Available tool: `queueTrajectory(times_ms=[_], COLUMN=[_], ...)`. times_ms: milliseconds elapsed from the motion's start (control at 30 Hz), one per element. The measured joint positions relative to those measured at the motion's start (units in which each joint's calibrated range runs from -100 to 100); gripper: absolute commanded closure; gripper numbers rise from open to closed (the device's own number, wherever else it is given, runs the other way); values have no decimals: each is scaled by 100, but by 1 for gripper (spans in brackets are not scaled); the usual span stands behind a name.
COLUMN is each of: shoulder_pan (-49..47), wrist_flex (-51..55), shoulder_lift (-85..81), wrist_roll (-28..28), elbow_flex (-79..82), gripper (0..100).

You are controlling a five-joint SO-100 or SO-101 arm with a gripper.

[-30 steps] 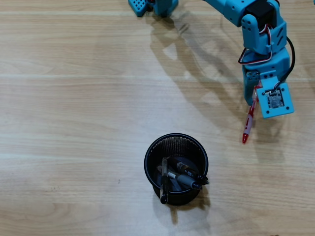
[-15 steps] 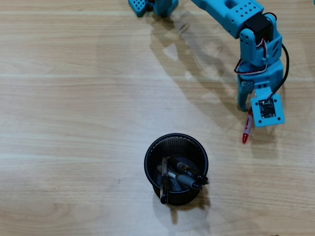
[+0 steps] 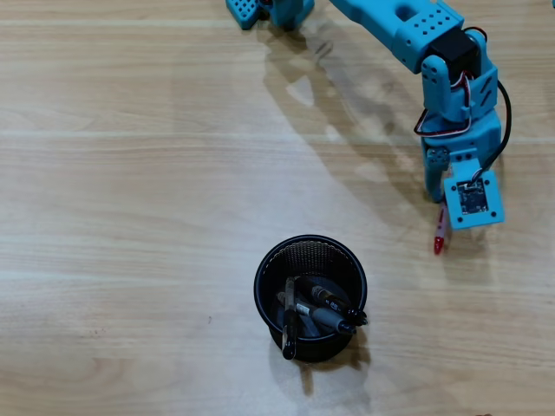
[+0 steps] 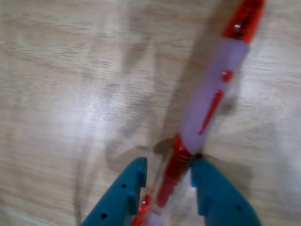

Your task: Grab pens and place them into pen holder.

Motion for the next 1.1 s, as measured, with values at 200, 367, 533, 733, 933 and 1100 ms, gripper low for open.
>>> queueTrajectory(times_ms=[200,367,533,733,933,1100], shoulder_pan=[27,27,72,271,442,622], wrist_flex=[9,9,130,1029,1185,1202], shoulder_lift=[25,25,-25,-543,-2112,-3851], wrist_roll=[-10,-10,-10,99,353,540], elbow_flex=[36,36,62,275,1633,3267], gripper=[98,98,98,98,98,98])
